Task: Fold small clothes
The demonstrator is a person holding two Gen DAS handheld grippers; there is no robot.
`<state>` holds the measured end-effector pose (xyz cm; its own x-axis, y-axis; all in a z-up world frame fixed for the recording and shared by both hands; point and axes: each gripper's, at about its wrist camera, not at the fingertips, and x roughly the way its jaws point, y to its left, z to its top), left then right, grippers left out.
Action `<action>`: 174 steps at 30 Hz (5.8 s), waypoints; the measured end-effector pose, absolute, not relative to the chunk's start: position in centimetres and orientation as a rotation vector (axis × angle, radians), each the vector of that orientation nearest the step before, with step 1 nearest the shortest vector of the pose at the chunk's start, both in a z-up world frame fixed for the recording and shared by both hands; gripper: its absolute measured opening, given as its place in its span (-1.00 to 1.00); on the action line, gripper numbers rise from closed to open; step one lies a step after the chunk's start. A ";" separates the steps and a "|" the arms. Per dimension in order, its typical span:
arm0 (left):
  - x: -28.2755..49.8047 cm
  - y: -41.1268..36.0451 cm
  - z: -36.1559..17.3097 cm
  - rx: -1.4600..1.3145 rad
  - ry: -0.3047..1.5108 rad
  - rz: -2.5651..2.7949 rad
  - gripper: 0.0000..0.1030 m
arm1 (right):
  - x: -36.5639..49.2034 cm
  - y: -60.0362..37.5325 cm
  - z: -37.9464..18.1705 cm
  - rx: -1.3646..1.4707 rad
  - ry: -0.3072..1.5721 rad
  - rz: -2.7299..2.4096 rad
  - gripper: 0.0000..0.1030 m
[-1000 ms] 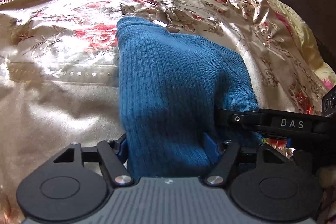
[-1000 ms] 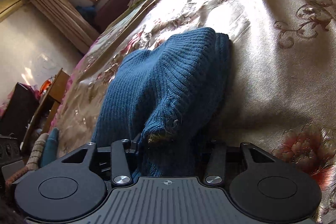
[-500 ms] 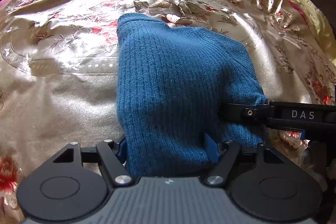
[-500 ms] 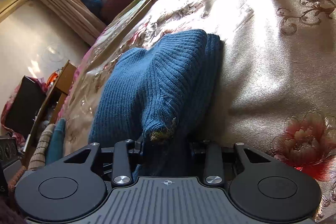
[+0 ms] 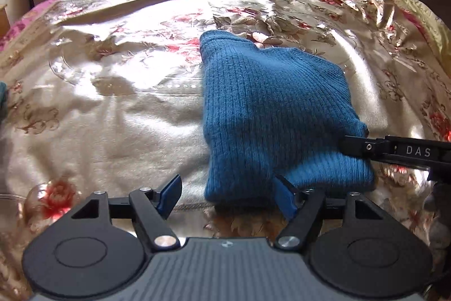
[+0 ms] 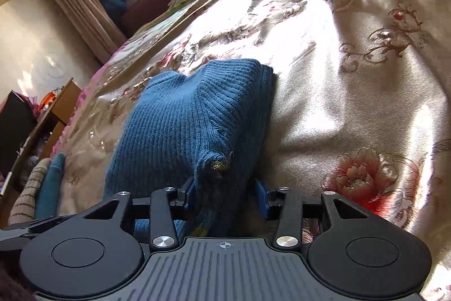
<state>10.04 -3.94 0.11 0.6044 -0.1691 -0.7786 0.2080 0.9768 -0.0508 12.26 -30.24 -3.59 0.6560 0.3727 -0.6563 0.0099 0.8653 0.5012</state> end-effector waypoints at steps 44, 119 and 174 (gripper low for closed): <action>4.6 -2.3 -1.0 0.039 0.899 -0.169 0.83 | 3.7 -22.6 0.6 0.111 0.823 0.068 0.13; 2.8 -2.2 -0.1 -0.012 1.023 -0.157 0.92 | 0.8 -22.7 0.2 0.119 0.891 0.001 0.59; 2.2 -2.8 0.4 0.045 1.018 -0.136 0.91 | 0.0 -22.6 0.3 0.121 0.902 -0.003 0.60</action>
